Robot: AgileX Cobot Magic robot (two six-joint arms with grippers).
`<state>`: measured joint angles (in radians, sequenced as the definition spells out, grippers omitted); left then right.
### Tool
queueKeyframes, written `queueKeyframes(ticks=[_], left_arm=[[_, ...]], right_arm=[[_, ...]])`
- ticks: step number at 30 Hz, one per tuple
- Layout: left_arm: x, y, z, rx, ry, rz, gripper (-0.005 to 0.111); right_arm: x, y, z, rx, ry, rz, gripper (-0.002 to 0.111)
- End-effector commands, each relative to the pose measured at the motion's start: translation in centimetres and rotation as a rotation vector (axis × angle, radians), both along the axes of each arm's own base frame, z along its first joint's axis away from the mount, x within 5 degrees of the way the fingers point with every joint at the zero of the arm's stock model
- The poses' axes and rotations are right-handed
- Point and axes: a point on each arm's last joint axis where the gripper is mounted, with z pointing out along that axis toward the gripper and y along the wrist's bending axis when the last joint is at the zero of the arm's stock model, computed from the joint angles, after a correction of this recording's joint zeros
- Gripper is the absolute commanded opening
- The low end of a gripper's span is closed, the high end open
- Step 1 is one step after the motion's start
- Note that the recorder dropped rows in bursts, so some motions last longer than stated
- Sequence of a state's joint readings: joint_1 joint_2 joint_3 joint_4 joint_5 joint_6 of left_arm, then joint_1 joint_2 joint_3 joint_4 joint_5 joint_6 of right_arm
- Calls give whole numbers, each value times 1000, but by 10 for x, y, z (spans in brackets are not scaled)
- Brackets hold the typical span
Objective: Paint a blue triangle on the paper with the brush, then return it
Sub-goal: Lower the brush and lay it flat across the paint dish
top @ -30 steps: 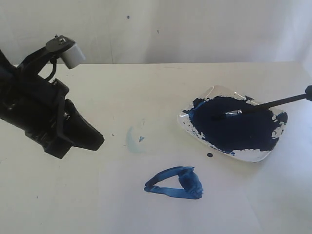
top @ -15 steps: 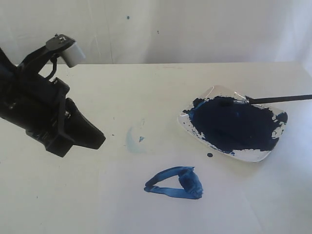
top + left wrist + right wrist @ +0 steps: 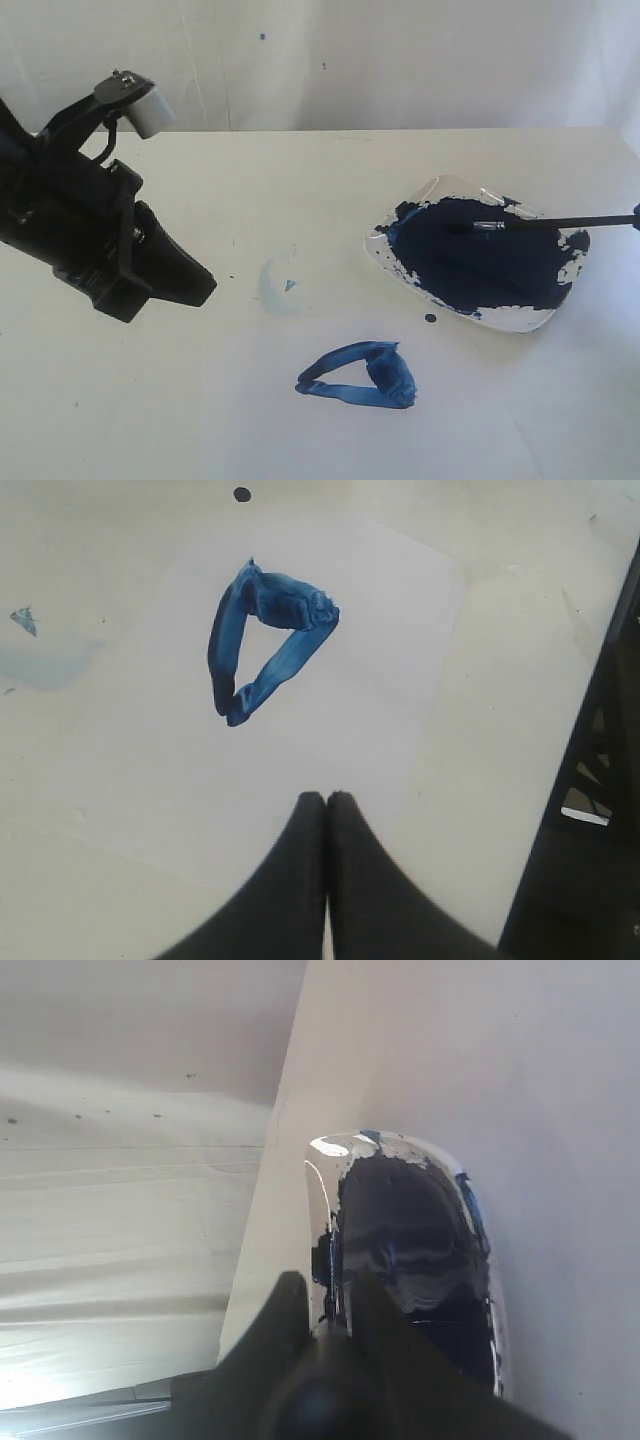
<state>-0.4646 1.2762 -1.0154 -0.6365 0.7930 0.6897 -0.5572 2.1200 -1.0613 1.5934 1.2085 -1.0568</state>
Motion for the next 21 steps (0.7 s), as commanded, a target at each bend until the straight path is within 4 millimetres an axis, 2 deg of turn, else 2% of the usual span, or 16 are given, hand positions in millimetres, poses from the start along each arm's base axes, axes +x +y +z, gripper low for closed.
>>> queueKeyframes(ticks=[1,11,21], left_arm=[[-4,0,2,-24,27,1,0],[-4,0,2,-24,28,-1,0],[-5,0,1,-21,35,-7,0]], right_arm=[[-2,-1,-4,11,-2,0,0],[-2,-1,-22,38,41,0,0],[-1,2,-24,40,45,9,0]])
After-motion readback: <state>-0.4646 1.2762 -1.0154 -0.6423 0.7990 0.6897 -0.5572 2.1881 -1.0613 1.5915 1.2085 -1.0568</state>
